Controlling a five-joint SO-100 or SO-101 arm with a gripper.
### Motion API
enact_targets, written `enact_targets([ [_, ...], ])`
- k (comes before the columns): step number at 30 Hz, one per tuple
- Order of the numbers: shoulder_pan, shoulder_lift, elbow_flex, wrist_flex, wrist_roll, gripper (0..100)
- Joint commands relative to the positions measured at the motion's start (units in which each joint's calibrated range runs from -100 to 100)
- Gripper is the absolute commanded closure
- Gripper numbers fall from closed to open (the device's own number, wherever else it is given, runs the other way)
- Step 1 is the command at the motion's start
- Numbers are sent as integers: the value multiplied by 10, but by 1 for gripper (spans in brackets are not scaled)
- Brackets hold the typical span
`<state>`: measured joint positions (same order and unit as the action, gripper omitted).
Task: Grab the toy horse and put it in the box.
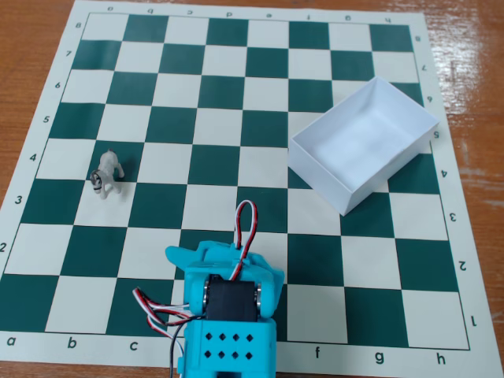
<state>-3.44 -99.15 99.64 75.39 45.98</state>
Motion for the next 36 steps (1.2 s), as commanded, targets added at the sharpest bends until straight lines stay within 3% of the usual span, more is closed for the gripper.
enact_targets([
  [1, 0, -4, 4, 2, 10, 74],
  [5, 0, -4, 4, 2, 10, 74],
  [8, -4, -4, 4, 2, 11, 79],
  [19, -8, -4, 4, -7, 10, 79],
  [30, -64, 107, -31, -163, 5, 74],
  [36, -114, 205, -130, -212, -14, 71],
])
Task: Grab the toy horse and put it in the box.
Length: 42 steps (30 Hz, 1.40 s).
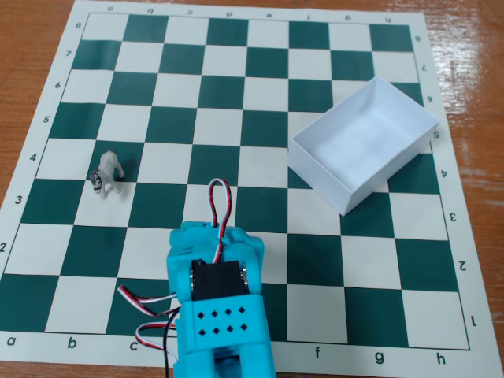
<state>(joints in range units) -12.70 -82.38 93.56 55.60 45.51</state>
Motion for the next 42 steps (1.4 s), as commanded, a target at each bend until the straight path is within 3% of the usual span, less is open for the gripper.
enact_targets([
  [1, -32, 57, -96, -13, -16, 70],
  [16, -139, 362, -448, 100, -121, 70],
  [31, -149, 712, -733, 153, -170, 70],
  [42, -167, 855, -909, 177, -175, 69],
])
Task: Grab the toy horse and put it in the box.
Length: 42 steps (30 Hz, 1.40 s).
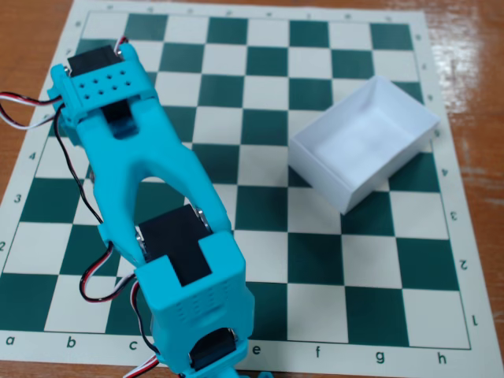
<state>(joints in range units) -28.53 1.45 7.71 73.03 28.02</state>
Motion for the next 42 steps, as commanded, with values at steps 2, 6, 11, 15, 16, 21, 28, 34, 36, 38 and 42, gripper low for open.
enact_targets([
  [2, -14, 45, -76, 3, -1, 69],
  [6, -20, 101, -117, 3, -1, 69],
  [11, -21, 155, -139, 1, -1, 69],
  [15, -21, 187, -148, 0, -1, 69],
  [16, -21, 194, -150, -2, -1, 69],
  [21, -21, 217, -163, -7, 1, 70],
  [28, -11, 243, -176, -19, 7, 99],
  [34, 7, 219, -173, -2, 16, 100],
  [36, 16, 188, -163, 6, 24, 100],
  [38, 27, 149, -157, 15, 33, 100],
  [42, 60, 47, -128, 24, 53, 100],
])
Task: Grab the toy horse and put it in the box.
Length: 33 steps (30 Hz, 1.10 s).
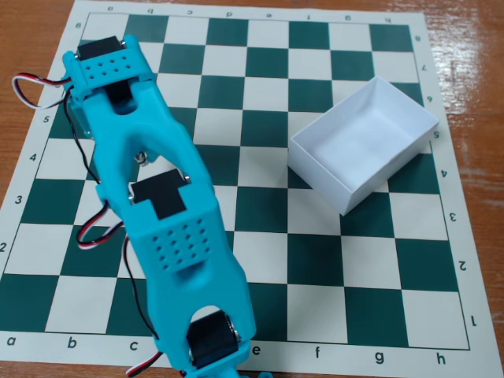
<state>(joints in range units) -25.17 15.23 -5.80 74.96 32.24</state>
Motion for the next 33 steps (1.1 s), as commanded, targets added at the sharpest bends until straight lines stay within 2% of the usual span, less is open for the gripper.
enact_targets([
  [1, 37, -119, 17, 5, 18, 100],
  [10, 180, -352, 204, -54, 81, 100],
  [15, 285, -419, 353, -152, 125, 100],
  [20, 365, -400, 470, -326, 158, 100],
  [28, 403, -308, 455, -453, 165, 100],
  [33, 414, -259, 449, -544, 170, 95],
])
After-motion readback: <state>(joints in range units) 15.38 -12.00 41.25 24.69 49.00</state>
